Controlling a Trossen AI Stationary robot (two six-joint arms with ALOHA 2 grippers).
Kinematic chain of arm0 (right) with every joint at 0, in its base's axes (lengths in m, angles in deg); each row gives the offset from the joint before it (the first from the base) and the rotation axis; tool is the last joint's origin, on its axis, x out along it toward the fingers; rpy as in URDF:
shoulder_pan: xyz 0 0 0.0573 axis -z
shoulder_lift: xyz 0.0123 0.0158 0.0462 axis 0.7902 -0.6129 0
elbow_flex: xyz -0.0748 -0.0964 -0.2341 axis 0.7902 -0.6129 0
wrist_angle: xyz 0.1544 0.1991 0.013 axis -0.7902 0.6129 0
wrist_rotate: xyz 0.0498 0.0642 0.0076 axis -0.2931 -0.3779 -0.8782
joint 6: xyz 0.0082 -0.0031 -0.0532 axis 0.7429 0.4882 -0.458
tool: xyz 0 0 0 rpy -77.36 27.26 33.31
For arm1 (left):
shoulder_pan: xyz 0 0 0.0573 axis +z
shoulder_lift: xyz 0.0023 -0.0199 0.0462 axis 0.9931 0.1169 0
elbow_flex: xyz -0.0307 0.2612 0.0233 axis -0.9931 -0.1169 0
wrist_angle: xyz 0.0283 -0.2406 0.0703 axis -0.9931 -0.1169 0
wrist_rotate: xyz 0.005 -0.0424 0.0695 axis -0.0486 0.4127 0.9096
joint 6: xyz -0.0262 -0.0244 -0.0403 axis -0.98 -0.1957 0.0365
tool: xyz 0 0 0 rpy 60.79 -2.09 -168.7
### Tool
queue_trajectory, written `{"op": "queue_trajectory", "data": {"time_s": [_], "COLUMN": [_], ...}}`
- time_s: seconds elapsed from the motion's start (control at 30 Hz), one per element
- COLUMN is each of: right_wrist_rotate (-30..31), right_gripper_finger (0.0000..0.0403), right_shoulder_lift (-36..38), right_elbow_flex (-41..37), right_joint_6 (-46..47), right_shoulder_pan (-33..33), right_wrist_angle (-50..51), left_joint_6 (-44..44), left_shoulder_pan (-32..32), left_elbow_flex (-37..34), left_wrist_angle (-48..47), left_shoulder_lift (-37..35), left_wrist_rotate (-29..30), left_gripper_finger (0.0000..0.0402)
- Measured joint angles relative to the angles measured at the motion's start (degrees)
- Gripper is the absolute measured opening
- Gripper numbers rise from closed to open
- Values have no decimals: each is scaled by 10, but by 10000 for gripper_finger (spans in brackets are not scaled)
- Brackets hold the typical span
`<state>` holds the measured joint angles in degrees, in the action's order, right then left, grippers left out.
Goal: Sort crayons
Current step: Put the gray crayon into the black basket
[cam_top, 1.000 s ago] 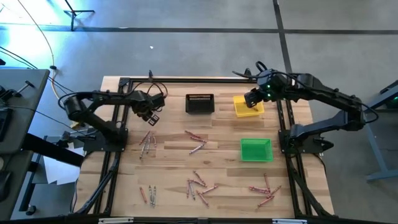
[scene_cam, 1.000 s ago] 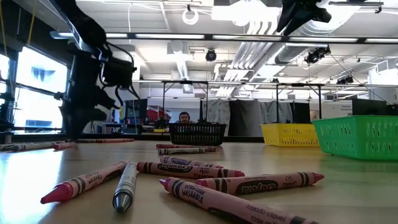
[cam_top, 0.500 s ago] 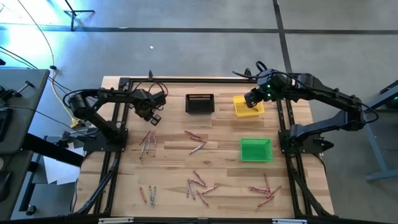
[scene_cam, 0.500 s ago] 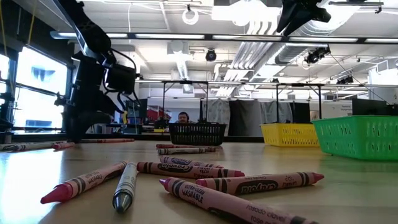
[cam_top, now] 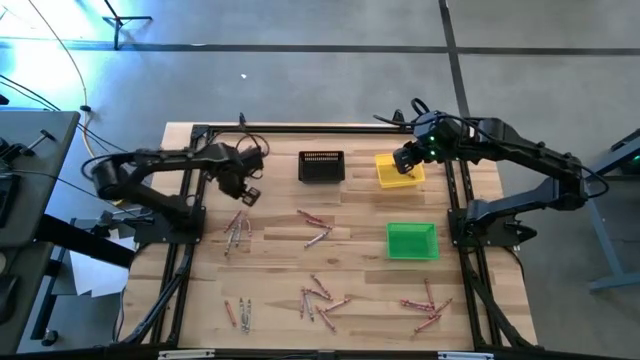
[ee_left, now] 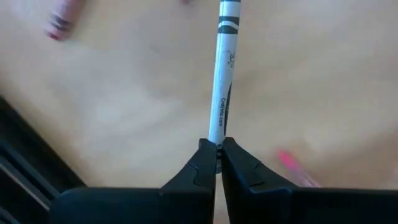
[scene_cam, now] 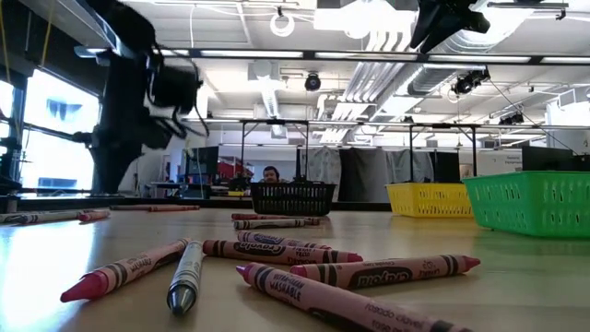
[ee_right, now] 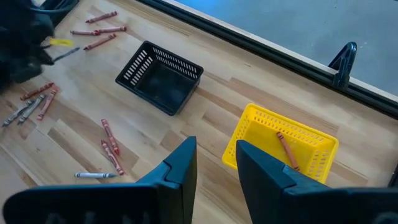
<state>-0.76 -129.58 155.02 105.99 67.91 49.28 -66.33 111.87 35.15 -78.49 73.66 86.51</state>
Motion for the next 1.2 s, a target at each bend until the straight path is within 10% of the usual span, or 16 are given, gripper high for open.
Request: {"op": "queue_trajectory", "data": {"time_s": [0.27,0.5,0.87,1.2], "right_wrist_rotate": [17,27,27,25], "right_gripper_finger": [97,97,97,97], "right_shoulder_lift": [0,0,0,0], "right_elbow_flex": [0,0,0,0], "right_joint_6": [0,-5,-28,-96], "right_shoulder_pan": [1,8,27,55], "right_wrist_angle": [0,2,24,35], "left_joint_6": [-10,24,96,192], "left_shoulder_pan": [-46,-39,-35,-40], "left_elbow_flex": [88,163,303,374], "left_wrist_angle": [143,324,319,303], "left_shoulder_lift": [-71,2,219,249], "left_wrist_rotate": [-31,-34,-42,-58], "left_gripper_finger": [1,1,3,65]}}
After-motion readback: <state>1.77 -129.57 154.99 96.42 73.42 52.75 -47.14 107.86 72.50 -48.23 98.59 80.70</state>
